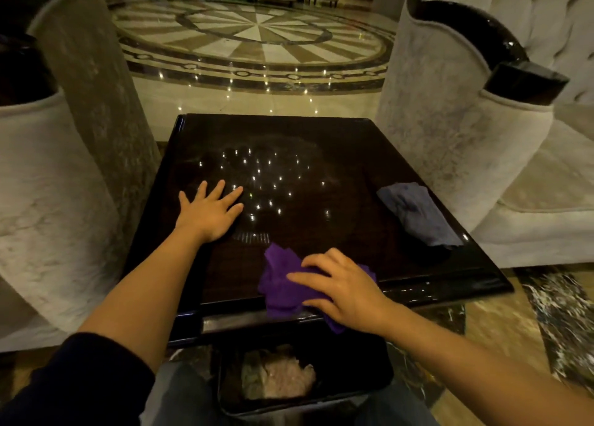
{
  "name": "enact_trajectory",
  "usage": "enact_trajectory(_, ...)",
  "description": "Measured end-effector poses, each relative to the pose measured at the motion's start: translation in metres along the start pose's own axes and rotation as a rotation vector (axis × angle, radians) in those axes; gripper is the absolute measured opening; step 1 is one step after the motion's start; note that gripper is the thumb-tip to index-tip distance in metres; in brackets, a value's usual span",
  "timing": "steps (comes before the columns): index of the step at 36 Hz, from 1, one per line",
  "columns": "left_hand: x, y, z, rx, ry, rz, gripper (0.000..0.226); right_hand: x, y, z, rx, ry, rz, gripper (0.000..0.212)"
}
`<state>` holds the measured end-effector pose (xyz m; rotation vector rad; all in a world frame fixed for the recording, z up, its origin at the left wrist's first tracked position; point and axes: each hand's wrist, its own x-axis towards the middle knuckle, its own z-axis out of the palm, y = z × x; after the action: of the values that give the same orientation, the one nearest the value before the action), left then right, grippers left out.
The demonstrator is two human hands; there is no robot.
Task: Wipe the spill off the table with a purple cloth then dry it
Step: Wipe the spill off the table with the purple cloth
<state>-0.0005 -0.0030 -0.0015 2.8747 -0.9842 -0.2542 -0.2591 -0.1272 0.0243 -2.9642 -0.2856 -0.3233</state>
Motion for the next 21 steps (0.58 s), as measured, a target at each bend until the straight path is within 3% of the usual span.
enact_trajectory(7,-0.001,0.0,-0.001,0.002,-0.01,-0.011,0.052,-0.022,-0.011,0.013,-0.103,0.091,-0.085,0.048)
enact_trajectory(13,-0.004,0.004,-0.006,0.031,-0.036,-0.02,0.052,-0.043,-0.028,0.028,-0.15,0.057,-0.147,0.034)
enact_trajectory(19,-0.012,0.014,-0.016,0.189,-0.036,-0.047,0.053,-0.055,-0.031,0.026,-0.209,-0.155,-0.293,0.035)
enact_trajectory(21,-0.015,0.017,-0.018,0.239,0.029,-0.03,0.053,-0.061,-0.03,0.019,-0.187,-0.207,-0.251,0.035)
